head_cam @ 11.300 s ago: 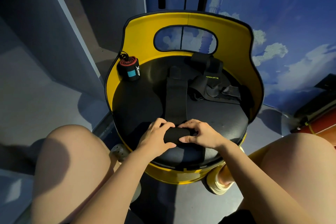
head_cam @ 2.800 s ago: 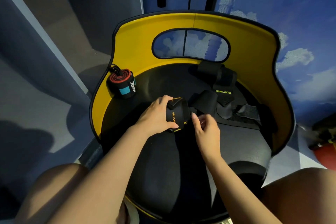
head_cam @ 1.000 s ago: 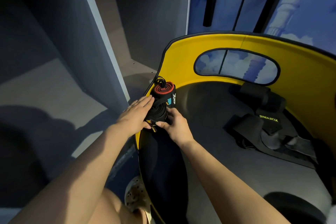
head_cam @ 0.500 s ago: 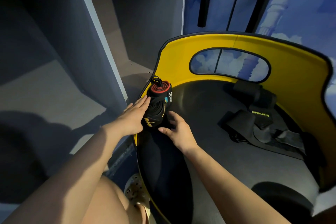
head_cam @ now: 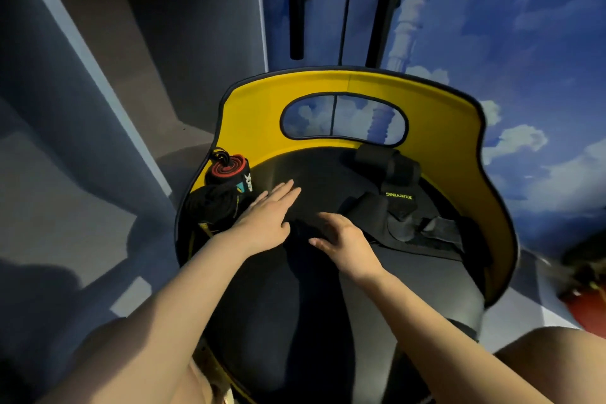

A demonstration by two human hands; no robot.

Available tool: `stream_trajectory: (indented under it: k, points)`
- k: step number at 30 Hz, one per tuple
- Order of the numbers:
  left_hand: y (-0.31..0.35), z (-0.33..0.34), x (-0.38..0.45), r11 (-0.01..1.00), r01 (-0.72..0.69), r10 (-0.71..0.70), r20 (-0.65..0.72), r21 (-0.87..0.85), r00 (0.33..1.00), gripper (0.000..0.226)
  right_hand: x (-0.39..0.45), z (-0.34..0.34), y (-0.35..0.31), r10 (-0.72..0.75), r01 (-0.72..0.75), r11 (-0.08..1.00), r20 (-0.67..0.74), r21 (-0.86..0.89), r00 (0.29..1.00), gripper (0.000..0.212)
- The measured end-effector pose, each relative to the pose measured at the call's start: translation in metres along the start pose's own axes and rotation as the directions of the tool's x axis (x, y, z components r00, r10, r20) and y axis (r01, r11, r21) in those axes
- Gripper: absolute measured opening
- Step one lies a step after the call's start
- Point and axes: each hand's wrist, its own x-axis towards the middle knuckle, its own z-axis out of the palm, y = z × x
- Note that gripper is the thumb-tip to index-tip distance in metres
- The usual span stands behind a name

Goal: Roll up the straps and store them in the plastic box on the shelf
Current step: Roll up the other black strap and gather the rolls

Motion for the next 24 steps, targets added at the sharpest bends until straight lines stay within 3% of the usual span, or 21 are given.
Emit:
stream_trajectory:
  k: [7,12,15,18,24]
  points:
    - [0.06,0.024,0.046,0.995,-0.05,0.057,0.084,-0.084,0.995,0.063,-0.004,-0.051,0.041,0.011,-0.032,0.993,-0.179,-0.115,0.984,0.045]
    - [0.094,0.041,0.078,0.976,-0.062,0.091,0.132,-0.209,0.987,0.062,0.003,-0.079,0.08,0.071,-0.143,0.966,-0.309,-0.215,0.948,0.037]
    - [0.104,0.056,0.091,0.975,-0.074,0.113,0.18,-0.212,0.977,0.063,0.008,-0.088,0.097,0.007,-0.068,0.899,-0.141,-0.432,0.99,0.045]
    - [0.103,0.073,0.094,0.987,-0.081,0.113,0.228,-0.142,0.967,0.063,0.012,-0.092,0.105,0.065,-0.039,0.832,0.028,-0.554,0.997,0.063]
    - [0.093,0.084,0.091,0.998,-0.057,0.065,0.234,-0.039,0.97,0.061,0.018,-0.101,0.11,0.06,0.026,0.78,0.116,-0.626,0.992,0.06]
